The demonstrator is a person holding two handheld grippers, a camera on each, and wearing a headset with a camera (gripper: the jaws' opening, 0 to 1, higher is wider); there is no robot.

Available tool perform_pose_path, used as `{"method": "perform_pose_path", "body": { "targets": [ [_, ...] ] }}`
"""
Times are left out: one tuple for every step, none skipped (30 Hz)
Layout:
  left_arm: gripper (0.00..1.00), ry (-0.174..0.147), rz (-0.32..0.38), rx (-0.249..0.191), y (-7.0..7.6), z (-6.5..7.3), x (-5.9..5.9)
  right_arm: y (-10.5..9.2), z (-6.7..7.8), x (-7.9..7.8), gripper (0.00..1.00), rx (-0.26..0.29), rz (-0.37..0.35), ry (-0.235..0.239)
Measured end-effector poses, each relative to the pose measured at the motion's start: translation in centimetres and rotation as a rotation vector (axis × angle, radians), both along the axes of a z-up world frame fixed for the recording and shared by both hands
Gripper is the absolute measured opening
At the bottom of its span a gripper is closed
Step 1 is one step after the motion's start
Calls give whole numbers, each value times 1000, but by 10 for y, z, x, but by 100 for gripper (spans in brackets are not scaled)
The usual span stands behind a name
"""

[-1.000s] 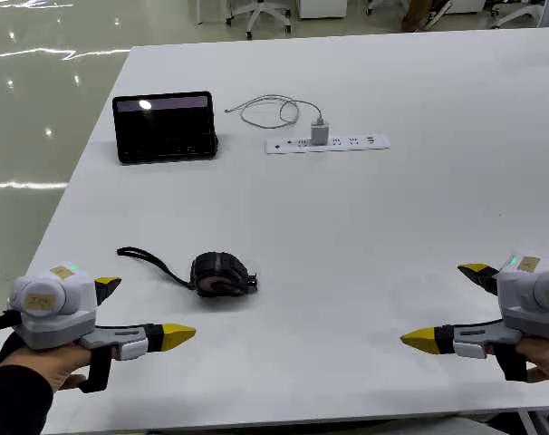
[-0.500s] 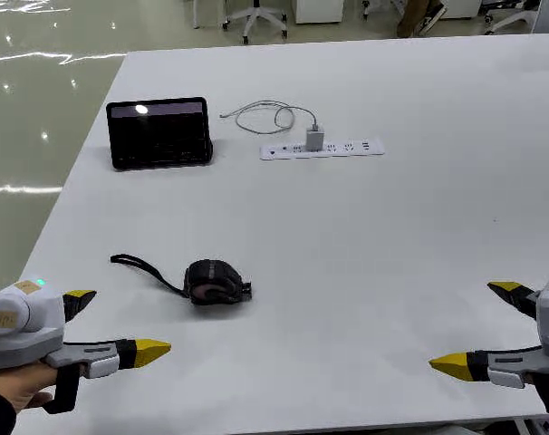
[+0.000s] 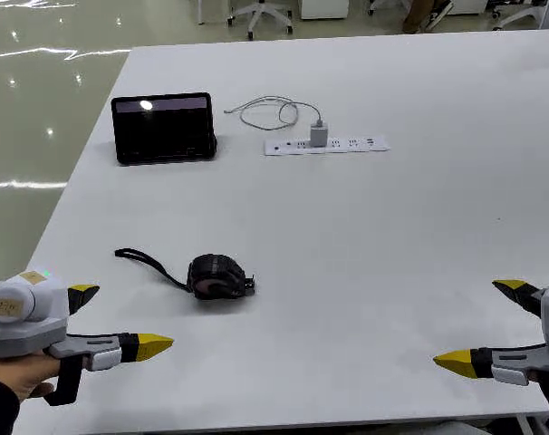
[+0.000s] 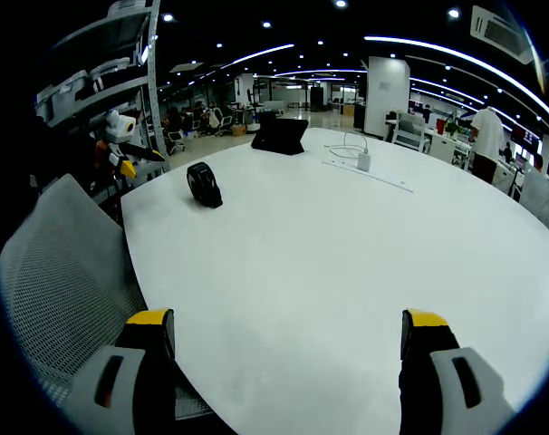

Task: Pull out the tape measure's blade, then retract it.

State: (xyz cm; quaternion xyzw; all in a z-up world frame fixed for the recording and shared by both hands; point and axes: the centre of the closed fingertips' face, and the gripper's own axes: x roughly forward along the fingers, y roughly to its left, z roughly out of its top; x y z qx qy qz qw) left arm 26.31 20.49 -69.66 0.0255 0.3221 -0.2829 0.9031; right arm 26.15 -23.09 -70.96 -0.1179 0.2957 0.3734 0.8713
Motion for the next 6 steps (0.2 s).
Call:
{"method": "perform_pose_path", "body": {
  "targets": [
    [100,-2,0,-1,0,1,0,0,0,0,100,-2,1,1],
    [100,-4,-1,-1,0,1,0,-1,0,0,100,-3,3,0],
    [100,-3,-3,0,0,1,0,-1,-1,0,100,-5,3,0],
    [100,-2,-4,5,1,0,-1,-2,0,1,100,-4,1,0],
    [100,-1,-5,7,1,0,-1,-2,0,1,100,-3,0,0],
    [100,-2,-3,8,2,0,-2,-3,0,2,100,-2,-2,-1]
  ]
}}
